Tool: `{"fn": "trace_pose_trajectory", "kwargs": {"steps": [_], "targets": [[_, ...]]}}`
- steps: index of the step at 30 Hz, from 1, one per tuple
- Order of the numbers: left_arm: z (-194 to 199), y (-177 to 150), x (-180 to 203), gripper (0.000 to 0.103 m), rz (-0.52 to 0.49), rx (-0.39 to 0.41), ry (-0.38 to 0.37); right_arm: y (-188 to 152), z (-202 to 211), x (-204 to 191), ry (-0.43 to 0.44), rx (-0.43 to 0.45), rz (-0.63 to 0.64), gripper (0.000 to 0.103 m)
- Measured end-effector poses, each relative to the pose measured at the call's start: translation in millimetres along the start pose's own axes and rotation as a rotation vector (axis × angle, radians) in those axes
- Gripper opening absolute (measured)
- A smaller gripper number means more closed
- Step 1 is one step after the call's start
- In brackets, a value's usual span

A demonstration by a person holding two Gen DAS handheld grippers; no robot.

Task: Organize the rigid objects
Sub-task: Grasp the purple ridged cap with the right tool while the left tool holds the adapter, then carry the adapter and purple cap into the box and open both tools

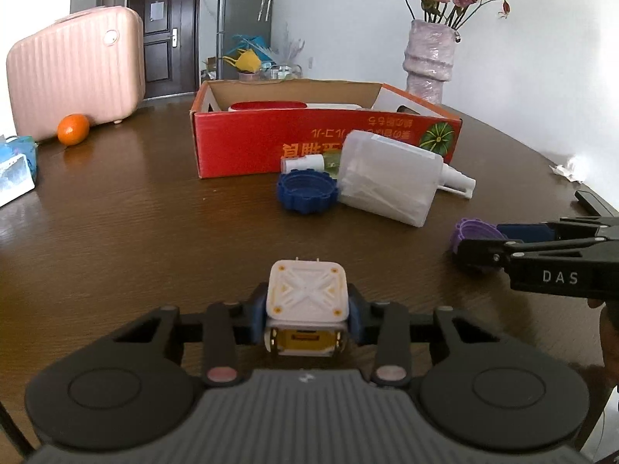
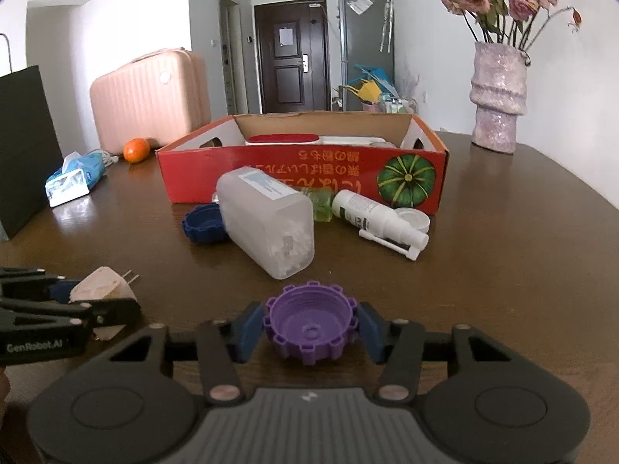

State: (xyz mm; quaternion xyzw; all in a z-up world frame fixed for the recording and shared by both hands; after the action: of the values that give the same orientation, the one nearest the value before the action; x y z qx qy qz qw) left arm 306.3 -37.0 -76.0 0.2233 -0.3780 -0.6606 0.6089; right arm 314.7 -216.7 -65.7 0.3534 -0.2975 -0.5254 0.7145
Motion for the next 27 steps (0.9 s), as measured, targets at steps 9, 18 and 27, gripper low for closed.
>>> {"fn": "trace_pose_trajectory", "kwargs": {"steps": [9, 18, 27], "targets": [[10, -3, 4, 0.039, 0.014, 0.011, 0.003, -6, 19, -4, 0.009, 0.007, 0.010, 0.052], [23, 8, 3, 0.039, 0.036, 0.041, 0.004, -7, 31, 3, 0.002, 0.024, -0.007, 0.052], [7, 11, 11, 0.039, -0.012, 0.028, -0.013, -6, 22, 9, -0.001, 0.017, -0.016, 0.052]]}}
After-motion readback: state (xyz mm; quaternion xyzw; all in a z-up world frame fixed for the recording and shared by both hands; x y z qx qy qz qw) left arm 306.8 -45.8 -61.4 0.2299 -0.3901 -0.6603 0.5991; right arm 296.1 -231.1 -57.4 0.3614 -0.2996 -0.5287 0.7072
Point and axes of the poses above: each gripper's, at about its wrist camera, not at the fingertips, and z roughly against the way its jaws point, x to its right, y to its top, the point moved 6 cm from there along -z, roughly the way its jaws point, and after that the axes turned 8 degrees about z, right-handed, at the moved point
